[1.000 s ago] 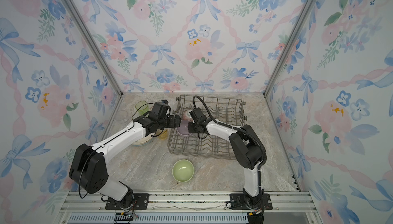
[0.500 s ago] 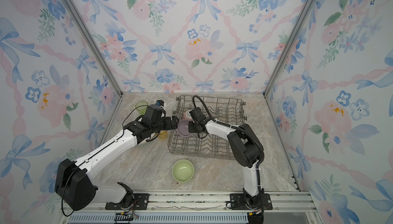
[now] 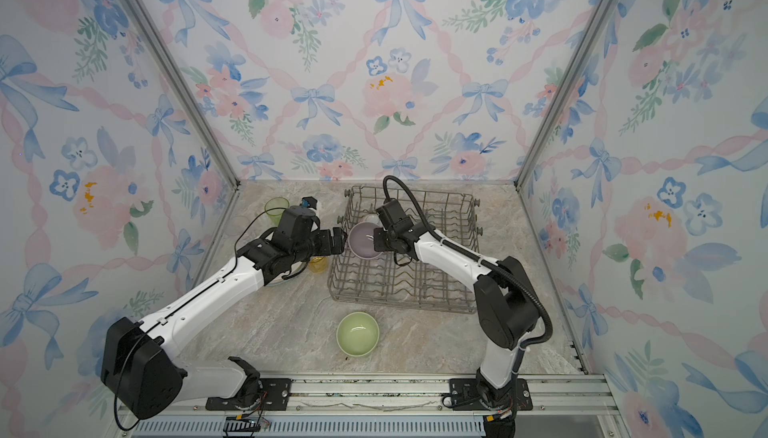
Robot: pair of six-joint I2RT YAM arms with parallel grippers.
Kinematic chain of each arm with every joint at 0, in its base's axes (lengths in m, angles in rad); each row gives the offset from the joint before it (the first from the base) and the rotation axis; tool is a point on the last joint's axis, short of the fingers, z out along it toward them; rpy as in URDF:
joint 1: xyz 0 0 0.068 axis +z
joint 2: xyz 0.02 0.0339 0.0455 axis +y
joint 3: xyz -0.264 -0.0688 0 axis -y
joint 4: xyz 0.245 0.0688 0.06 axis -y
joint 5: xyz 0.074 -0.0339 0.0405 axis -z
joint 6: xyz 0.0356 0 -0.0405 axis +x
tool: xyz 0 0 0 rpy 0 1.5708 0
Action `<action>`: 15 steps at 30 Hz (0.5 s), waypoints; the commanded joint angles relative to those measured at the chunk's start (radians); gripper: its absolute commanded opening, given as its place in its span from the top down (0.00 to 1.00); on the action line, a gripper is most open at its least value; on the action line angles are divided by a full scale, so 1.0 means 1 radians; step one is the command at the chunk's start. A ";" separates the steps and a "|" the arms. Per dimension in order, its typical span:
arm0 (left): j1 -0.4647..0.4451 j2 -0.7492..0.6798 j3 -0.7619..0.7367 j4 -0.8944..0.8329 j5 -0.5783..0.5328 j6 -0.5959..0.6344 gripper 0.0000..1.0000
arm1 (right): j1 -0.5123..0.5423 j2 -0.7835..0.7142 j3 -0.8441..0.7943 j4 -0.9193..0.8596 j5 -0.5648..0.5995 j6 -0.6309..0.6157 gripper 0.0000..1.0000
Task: Unload the mixed dishes from the dish rack
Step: 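Carry the lilac bowl toward the robot over the pale green bowl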
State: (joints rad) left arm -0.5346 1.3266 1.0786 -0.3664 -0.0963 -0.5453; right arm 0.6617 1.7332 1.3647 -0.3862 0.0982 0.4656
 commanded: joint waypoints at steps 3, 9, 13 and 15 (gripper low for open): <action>0.012 -0.039 -0.006 -0.030 0.029 -0.038 0.02 | 0.055 -0.174 -0.016 -0.129 -0.002 -0.027 1.00; 0.020 -0.084 -0.011 -0.030 0.044 -0.054 0.02 | 0.181 -0.305 -0.072 -0.284 0.003 -0.022 1.00; 0.025 -0.112 -0.020 -0.029 0.032 -0.064 0.02 | 0.268 -0.331 -0.092 -0.354 0.014 0.004 1.00; 0.027 -0.123 -0.026 -0.029 0.024 -0.071 0.02 | 0.302 -0.340 -0.117 -0.357 0.011 0.025 1.00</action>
State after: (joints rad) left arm -0.5156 1.2232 1.0763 -0.3759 -0.0666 -0.5961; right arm 0.9298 1.4288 1.2732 -0.6914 0.1089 0.4534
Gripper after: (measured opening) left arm 0.979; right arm 0.093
